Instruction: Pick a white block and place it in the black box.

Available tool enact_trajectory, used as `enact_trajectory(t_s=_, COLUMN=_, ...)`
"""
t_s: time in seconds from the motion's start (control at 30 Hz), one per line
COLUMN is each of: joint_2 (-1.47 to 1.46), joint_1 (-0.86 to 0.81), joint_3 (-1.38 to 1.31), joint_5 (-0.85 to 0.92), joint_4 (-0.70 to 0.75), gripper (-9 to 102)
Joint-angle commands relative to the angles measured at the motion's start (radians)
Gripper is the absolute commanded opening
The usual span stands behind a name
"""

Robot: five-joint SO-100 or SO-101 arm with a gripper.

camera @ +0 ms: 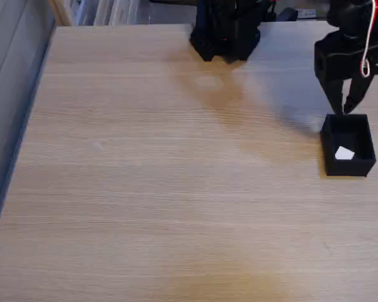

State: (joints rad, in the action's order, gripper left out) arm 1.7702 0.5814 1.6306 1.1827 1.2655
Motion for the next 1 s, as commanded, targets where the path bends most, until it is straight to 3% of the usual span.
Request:
enact_trajectory(t_s=0.0, joint_2=0.150, joint_1=-0.048, joint_3=0.127, joint_5=0.072, joint_4=-0.031, gripper=0)
enact_trajectory(t_s=0.27, joint_2=0.552, joint_1=-0.222, joint_3=0.678, joint_5=0.302, joint_4=-0.256, gripper=0)
enact_trajectory(t_s=0.6, joint_2=1.002, joint_1=-0.416, joint_3=1.213, joint_5=0.469, joint_4=-0.408, gripper=0)
enact_trajectory(t_s=0.8, joint_2=1.243, joint_1=-0.497, joint_3=1.425, joint_5=0.499, joint_4=-0.334, gripper=0)
enact_trajectory(t_s=0.97, joint_2=1.331, joint_1=-0.538, joint_3=1.473, joint_5=0.463, joint_4=-0.190, gripper=0)
